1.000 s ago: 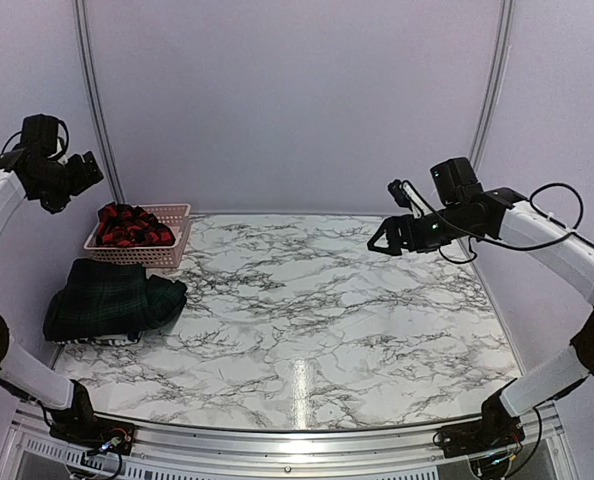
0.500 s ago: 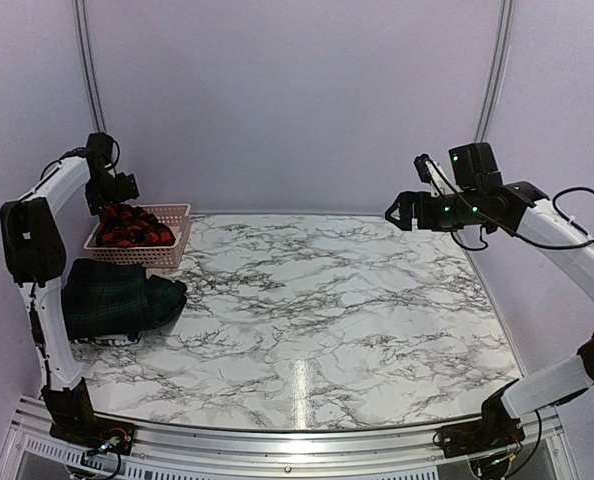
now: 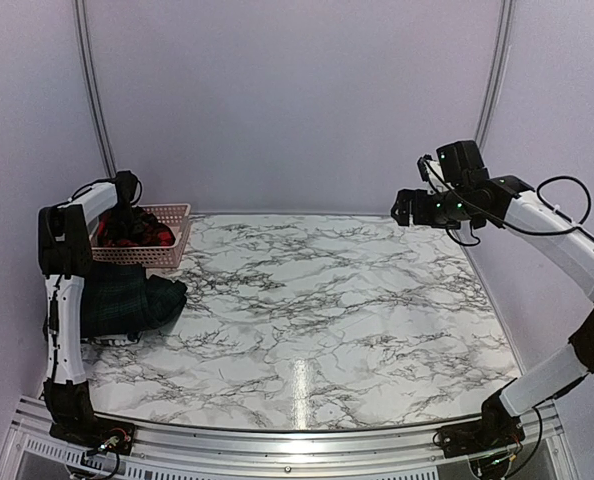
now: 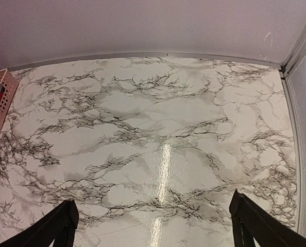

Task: Fold and stack the mixed laundry pile
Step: Pick up the crumpled shirt from the bin, then place the crumpled shirt at the center of the board, then adjust the crumpled shirt at the center of the board.

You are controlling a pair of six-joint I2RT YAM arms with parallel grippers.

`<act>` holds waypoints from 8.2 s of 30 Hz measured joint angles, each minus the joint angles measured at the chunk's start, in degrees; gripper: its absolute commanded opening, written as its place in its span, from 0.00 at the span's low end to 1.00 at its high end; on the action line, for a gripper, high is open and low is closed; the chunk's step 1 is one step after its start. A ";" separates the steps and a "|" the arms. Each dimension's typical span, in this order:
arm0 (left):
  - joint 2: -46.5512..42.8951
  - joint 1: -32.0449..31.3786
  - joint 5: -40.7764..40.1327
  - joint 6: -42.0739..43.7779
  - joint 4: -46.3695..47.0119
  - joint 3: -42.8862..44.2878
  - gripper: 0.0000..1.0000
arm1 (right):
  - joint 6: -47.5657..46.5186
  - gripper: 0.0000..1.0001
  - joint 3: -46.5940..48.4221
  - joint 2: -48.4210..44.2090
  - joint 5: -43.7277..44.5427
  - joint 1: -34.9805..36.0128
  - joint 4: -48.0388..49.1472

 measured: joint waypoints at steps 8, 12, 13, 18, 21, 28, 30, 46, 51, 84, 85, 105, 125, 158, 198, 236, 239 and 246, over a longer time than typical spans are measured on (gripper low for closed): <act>0.72 -1.27 -0.98 1.62 -1.16 1.97 0.00 | -0.02 0.98 0.00 0.07 0.35 0.00 -0.31; 0.42 -1.86 -0.42 1.49 -2.29 4.11 0.00 | -0.13 0.98 -0.04 -0.07 -0.63 0.00 -0.28; 0.22 -2.05 -0.15 1.51 -2.51 4.74 0.00 | -0.22 0.98 -0.09 -0.22 -0.85 0.00 -0.24; -6.36 -3.93 2.86 1.20 -1.79 6.43 0.00 | -0.59 0.99 -2.29 -3.02 -2.84 -0.02 0.94; -13.00 -5.86 5.68 0.68 -0.26 7.26 0.00 | -1.11 0.99 -2.67 -3.85 -4.57 -0.09 1.66; -25.79 -12.24 13.33 -1.77 7.85 14.14 0.00 | -2.21 0.99 -3.63 -3.91 -7.98 -0.13 3.02; -28.63 -14.75 16.26 -3.17 10.95 14.51 0.00 | -2.58 0.98 -4.04 -4.11 -8.48 -0.15 3.26; -32.98 -40.02 32.83 -10.01 27.23 12.55 0.77 | -2.86 0.99 -7.19 -7.26 -13.00 -2.34 4.94; -42.23 -36.33 26.12 -9.90 28.68 -6.71 0.99 | -3.06 0.98 -8.52 -8.37 -14.05 -2.49 5.16; -33.77 -38.71 17.97 1.79 17.40 -48.59 0.80 | -12.07 0.84 -14.73 18.38 -21.57 -2.56 -0.94; -33.22 -38.62 18.03 1.79 16.79 -48.35 0.81 | -12.33 0.83 -13.73 19.76 -21.22 -2.56 -1.01; -21.64 -38.49 29.81 1.60 17.22 -30.58 0.62 | -14.88 0.00 -2.97 20.70 -19.74 -2.54 -4.28; -16.06 -35.39 28.44 -6.80 19.06 -29.70 0.48 | -14.43 0.00 -2.64 18.71 -19.89 -2.56 -6.19; -31.41 -73.72 21.73 17.18 22.36 -24.96 0.95 | -11.72 0.25 14.97 22.10 -20.81 -18.08 -5.55; -18.62 -43.78 28.96 -2.29 23.28 -34.25 0.00 | 2.64 0.00 -11.50 24.70 -27.63 -8.70 2.93; -42.56 -39.89 16.17 -2.19 25.55 -51.60 0.99 | -4.96 0.62 19.37 37.81 -31.39 -18.16 -4.55; -42.58 -38.18 16.46 -2.08 25.33 -51.67 0.99 | -5.57 0.72 20.22 39.87 -31.98 -16.61 -6.10; -43.45 -37.16 16.44 -2.05 24.96 -53.13 0.99 | -7.21 0.78 8.63 36.02 -33.92 -12.57 -7.69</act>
